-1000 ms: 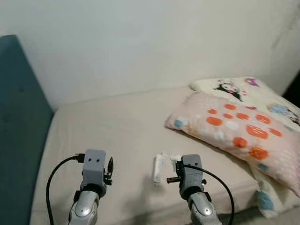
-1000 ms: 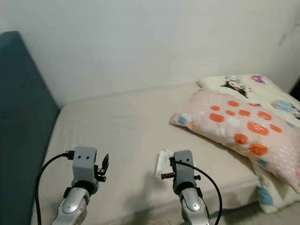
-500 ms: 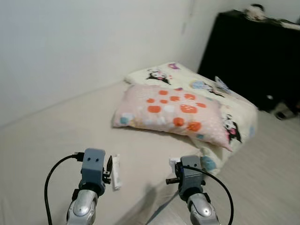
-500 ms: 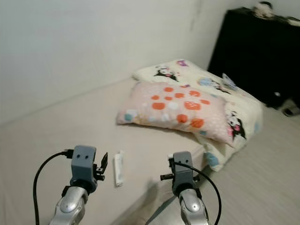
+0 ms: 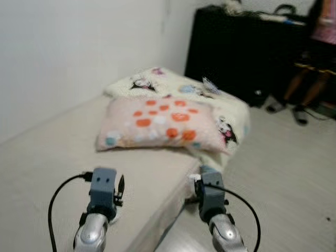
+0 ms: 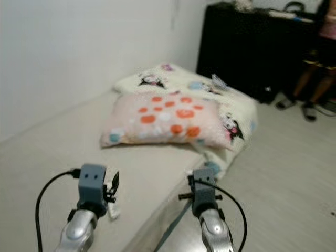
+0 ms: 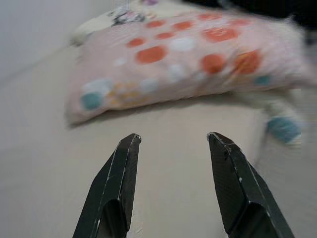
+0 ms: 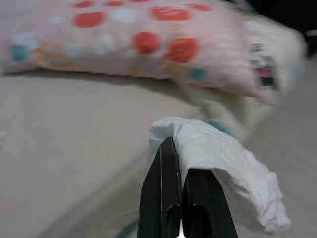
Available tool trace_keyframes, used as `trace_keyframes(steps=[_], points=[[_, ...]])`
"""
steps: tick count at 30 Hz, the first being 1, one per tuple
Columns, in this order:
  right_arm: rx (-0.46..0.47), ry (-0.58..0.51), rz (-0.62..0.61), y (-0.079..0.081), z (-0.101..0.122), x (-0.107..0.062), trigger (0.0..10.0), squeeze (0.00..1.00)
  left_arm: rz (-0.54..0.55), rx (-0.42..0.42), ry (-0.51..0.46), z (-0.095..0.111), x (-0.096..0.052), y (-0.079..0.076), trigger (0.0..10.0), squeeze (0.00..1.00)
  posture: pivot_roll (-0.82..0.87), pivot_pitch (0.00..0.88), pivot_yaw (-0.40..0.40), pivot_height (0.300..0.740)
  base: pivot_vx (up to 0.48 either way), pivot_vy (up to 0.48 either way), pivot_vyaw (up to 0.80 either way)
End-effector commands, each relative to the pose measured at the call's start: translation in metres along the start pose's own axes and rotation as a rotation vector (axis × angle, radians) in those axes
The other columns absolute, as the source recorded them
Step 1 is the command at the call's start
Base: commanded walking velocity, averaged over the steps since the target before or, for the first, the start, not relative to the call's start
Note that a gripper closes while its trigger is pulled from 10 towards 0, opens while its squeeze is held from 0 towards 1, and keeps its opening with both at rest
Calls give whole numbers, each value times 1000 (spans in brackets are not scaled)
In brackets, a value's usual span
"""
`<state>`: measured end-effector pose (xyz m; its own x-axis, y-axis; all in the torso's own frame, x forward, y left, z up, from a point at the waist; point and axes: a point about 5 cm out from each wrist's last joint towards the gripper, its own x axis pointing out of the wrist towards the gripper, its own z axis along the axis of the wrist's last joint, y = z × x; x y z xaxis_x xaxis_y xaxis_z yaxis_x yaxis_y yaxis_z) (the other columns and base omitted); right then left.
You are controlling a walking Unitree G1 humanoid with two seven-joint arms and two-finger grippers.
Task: Clean up the room
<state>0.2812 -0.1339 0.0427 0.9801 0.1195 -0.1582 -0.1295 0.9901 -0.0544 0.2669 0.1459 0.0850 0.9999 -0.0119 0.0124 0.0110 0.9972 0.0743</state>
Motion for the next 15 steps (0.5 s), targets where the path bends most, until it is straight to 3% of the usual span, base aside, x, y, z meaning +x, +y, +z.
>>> trace_keyframes(steps=[1,15], points=[[17,21,6,3,-4,-2,10000,0,10,15,17,-5,-4,4,10000,0,3,91,-40,740,0,0,-800],[16,23,-1,2,-4,0,10000,0,6,26,16,-4,-3,3,10000,0,5,85,-38,740,0,0,-800]])
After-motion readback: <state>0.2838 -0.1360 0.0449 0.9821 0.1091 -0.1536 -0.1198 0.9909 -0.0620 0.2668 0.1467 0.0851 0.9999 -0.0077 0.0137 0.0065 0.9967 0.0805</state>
